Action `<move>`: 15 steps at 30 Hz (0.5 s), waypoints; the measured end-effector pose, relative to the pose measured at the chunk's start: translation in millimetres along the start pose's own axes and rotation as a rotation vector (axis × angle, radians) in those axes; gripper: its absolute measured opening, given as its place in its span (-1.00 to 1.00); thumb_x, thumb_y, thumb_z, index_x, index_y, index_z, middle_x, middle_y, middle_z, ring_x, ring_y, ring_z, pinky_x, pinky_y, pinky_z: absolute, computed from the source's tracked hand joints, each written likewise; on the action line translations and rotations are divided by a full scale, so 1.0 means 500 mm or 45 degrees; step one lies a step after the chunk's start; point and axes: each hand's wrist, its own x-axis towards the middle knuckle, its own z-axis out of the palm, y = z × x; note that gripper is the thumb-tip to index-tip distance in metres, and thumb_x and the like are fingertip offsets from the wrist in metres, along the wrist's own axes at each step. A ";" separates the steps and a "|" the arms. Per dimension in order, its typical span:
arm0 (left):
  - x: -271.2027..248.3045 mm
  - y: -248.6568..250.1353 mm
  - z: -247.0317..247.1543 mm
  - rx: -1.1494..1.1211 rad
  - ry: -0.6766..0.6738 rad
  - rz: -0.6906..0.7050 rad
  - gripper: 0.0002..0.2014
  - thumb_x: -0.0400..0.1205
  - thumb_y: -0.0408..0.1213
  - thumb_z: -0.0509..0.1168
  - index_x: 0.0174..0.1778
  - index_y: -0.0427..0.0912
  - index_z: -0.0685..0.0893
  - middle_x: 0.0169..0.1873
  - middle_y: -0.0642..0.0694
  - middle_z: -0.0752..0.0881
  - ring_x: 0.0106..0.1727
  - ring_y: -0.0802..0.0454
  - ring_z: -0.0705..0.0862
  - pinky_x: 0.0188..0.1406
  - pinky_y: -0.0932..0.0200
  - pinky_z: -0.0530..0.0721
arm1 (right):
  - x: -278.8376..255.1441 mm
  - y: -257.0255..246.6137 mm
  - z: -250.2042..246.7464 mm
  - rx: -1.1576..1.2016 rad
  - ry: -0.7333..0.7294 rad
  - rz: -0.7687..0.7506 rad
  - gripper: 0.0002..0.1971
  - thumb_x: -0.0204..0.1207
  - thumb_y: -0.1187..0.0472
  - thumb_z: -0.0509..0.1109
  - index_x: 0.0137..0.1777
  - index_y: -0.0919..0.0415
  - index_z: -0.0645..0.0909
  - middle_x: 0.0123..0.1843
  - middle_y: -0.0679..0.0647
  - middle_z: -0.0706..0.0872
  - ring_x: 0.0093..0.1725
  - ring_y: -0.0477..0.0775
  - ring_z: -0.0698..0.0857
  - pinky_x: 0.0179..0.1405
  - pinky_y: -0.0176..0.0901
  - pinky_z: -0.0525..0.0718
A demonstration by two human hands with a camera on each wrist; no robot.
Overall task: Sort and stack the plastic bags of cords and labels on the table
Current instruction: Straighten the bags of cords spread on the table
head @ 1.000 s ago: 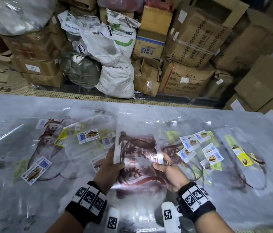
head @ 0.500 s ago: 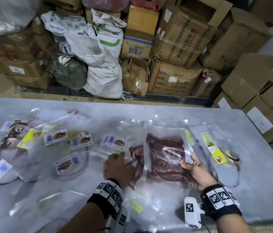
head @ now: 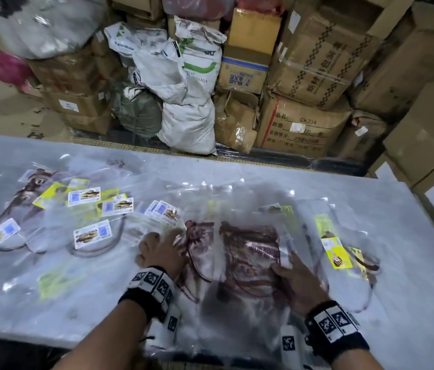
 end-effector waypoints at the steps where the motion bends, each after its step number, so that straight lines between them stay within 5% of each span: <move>1: -0.002 0.004 -0.003 0.020 0.037 -0.004 -0.42 0.55 0.03 0.36 0.46 0.46 0.32 0.38 -0.13 0.41 0.41 -0.25 0.37 0.40 -0.19 0.35 | -0.005 -0.003 0.002 -0.006 0.000 0.007 -0.60 0.64 0.53 0.25 0.23 -0.02 0.53 -0.36 0.23 0.76 -0.65 0.06 0.64 -0.80 -0.21 0.53; 4: -0.001 0.009 -0.014 -0.186 0.110 0.102 -0.45 0.64 -0.12 0.27 0.55 0.27 0.32 0.02 -0.12 0.71 0.16 -0.22 0.62 0.24 -0.10 0.55 | -0.018 -0.011 0.009 -0.025 -0.004 0.012 -0.67 0.64 0.54 0.24 0.10 0.04 0.51 -0.43 0.20 0.75 -0.70 0.03 0.62 -0.83 -0.23 0.49; 6: -0.003 0.008 -0.021 -0.435 0.158 0.151 -0.47 0.58 -0.31 0.32 0.50 0.05 0.46 -0.11 -0.18 0.72 0.03 -0.23 0.66 0.13 -0.04 0.60 | -0.026 -0.018 0.012 -0.017 -0.015 0.009 -0.66 0.64 0.55 0.23 0.09 0.04 0.52 -0.47 0.18 0.73 -0.70 0.03 0.61 -0.83 -0.22 0.50; 9: -0.010 0.005 -0.030 -0.621 0.352 0.167 -0.37 0.47 -0.38 0.47 0.49 -0.08 0.48 0.16 -0.30 0.64 0.23 -0.29 0.56 0.22 -0.06 0.56 | -0.036 -0.026 0.016 -0.015 -0.031 0.005 -0.68 0.65 0.56 0.20 0.07 0.08 0.53 -0.48 0.18 0.74 -0.71 0.03 0.62 -0.83 -0.24 0.50; 12: -0.016 0.000 -0.038 -0.818 0.455 -0.078 -0.21 0.38 -0.41 0.55 0.54 -0.12 0.42 0.33 -0.39 0.50 0.39 -0.28 0.42 0.33 -0.01 0.47 | -0.046 -0.030 0.024 0.009 -0.036 -0.002 -0.68 0.66 0.57 0.18 0.06 0.11 0.53 -0.50 0.18 0.73 -0.70 0.02 0.63 -0.82 -0.24 0.51; 15: -0.032 -0.007 -0.030 -0.529 0.340 -0.376 -0.31 0.40 -0.09 0.54 0.45 -0.09 0.47 0.37 -0.35 0.36 0.39 -0.31 0.38 0.35 -0.08 0.48 | -0.051 -0.031 0.032 0.017 -0.019 -0.008 -0.67 0.66 0.57 0.18 0.07 0.09 0.55 -0.48 0.18 0.73 -0.69 0.03 0.64 -0.80 -0.24 0.52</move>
